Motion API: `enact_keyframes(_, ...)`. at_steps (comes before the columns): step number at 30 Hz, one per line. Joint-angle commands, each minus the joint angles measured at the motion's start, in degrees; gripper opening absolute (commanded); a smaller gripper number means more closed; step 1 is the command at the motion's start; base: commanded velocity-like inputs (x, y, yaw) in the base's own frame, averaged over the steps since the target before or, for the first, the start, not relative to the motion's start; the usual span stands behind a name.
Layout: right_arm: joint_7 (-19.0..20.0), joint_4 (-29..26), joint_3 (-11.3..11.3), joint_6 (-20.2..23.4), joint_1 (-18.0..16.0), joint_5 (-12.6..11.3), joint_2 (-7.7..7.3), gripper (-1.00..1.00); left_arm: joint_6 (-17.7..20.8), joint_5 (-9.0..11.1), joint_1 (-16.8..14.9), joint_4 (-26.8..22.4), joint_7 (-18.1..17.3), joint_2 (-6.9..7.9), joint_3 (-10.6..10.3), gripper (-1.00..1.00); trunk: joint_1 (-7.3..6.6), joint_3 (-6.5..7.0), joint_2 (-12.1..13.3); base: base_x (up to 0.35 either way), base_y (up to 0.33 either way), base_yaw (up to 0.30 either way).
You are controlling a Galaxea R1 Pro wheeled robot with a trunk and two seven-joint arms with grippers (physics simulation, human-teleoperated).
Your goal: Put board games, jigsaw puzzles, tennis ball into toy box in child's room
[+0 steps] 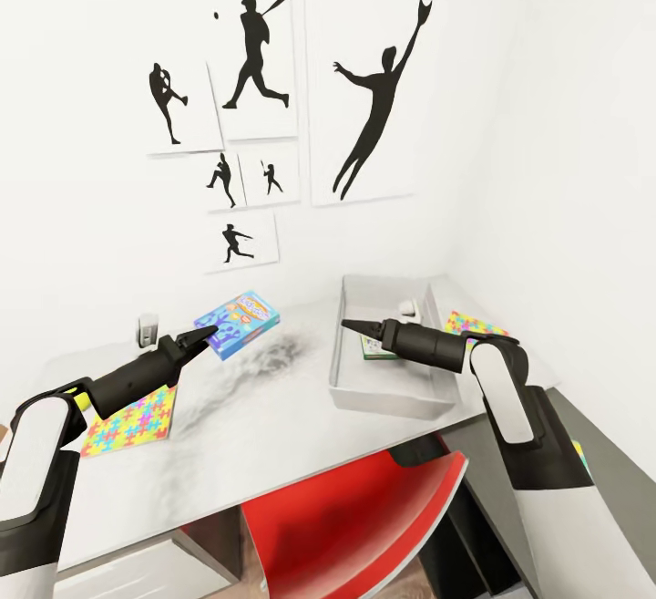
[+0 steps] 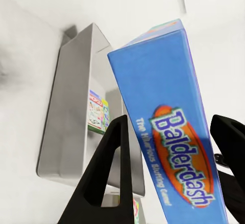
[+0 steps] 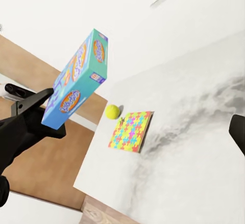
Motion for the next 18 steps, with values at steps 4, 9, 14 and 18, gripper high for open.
enact_keyframes(4, 0.59, -0.01, -0.03, 0.09, 0.05, 0.52, -0.09, 1.0, 0.27, 0.2, -0.07, -0.02, 0.15, -0.02, -0.03, -1.0, 0.03, -0.11, -0.12, 0.002, 0.0, 0.0)
enact_keyframes(9, 0.63, -0.01, -0.11, 0.09, 0.13, 0.54, -0.13, 1.0, 0.26, 0.2, -0.09, -0.02, 0.15, -0.05, -0.13, -1.0, 0.03, -0.11, -0.12, 0.0, 0.0, 0.0)
enact_keyframes(14, 0.66, -0.04, -0.14, 0.09, 0.15, 0.52, -0.12, 1.0, 0.26, 0.19, -0.1, -0.02, 0.16, -0.1, -0.21, -1.0, 0.03, -0.11, -0.12, 0.0, 0.0, 0.0)
enact_keyframes(18, 0.64, -0.2, -0.18, 0.09, 0.16, 0.52, -0.12, 1.0, 0.26, 0.16, -0.16, -0.02, 0.17, -0.17, -0.26, -1.0, 0.03, -0.11, -0.12, 0.0, 0.0, 0.0)
